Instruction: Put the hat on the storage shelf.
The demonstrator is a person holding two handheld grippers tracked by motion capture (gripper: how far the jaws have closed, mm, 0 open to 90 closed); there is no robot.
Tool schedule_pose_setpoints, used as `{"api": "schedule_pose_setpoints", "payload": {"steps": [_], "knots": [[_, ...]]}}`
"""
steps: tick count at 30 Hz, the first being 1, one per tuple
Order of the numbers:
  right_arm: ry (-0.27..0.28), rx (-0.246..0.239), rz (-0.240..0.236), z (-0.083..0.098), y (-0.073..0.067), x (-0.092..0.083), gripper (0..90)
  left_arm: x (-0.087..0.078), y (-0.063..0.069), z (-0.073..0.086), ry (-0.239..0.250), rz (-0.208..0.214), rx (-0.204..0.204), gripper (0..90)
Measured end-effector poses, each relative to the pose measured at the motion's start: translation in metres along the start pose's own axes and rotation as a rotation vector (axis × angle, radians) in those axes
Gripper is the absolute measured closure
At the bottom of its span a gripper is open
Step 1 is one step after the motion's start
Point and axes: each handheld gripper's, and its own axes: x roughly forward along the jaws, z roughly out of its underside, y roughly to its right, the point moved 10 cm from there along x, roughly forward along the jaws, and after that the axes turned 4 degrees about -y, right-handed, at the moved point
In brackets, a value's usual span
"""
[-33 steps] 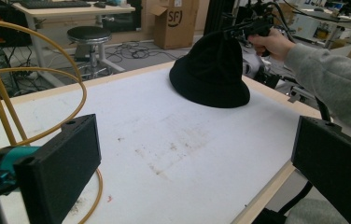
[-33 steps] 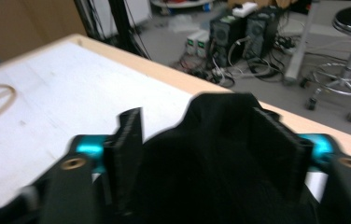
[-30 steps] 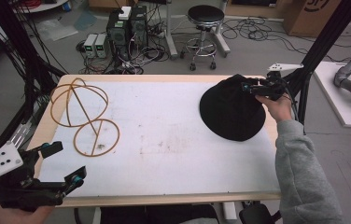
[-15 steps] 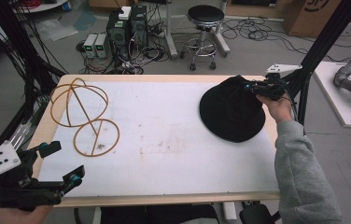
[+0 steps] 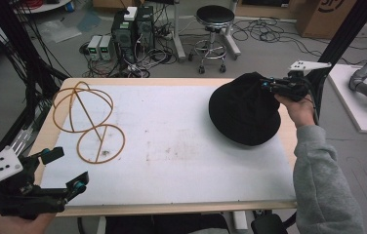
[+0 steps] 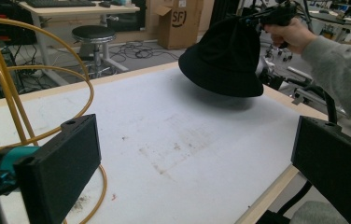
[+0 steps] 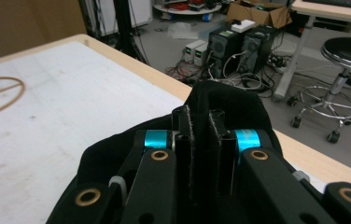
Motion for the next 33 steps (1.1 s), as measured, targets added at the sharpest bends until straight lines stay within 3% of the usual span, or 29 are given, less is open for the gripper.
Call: {"api": "schedule_pose_setpoints", "payload": {"steps": [5,10,13,14,15,26,32,33], "knots": [[-0.005,-0.045,-0.015,-0.02,-0.017,-0.017,83.9,-0.003,0.0,0.0,0.005,-0.004,-0.003,1.8],[-0.019,-0.117,-0.066,-0.048,-0.049,-0.026,84.0,-0.003,-0.001,0.001,0.001,-0.011,-0.007,1.8],[-0.021,-0.162,-0.091,-0.062,-0.066,-0.025,84.0,-0.004,-0.001,0.003,-0.005,-0.015,-0.009,1.8],[-0.021,-0.162,-0.091,-0.062,-0.066,-0.025,84.0,-0.005,-0.001,0.004,-0.006,-0.017,-0.01,1.8],[-0.021,-0.191,-0.109,-0.073,-0.078,-0.023,84.1,-0.006,-0.001,0.004,-0.007,-0.018,-0.012,1.8],[0.017,-0.257,-0.178,-0.125,-0.114,-0.009,84.1,-0.028,-0.005,0.012,0.0,-0.078,-0.04,1.8],[0.061,-0.311,-0.247,-0.165,-0.154,0.005,84.1,-0.043,-0.004,0.017,-0.001,-0.112,-0.054,1.8],[0.061,-0.311,-0.247,-0.165,-0.154,0.005,84.1,-0.045,-0.004,0.018,0.0,-0.118,-0.054,1.8]]}}
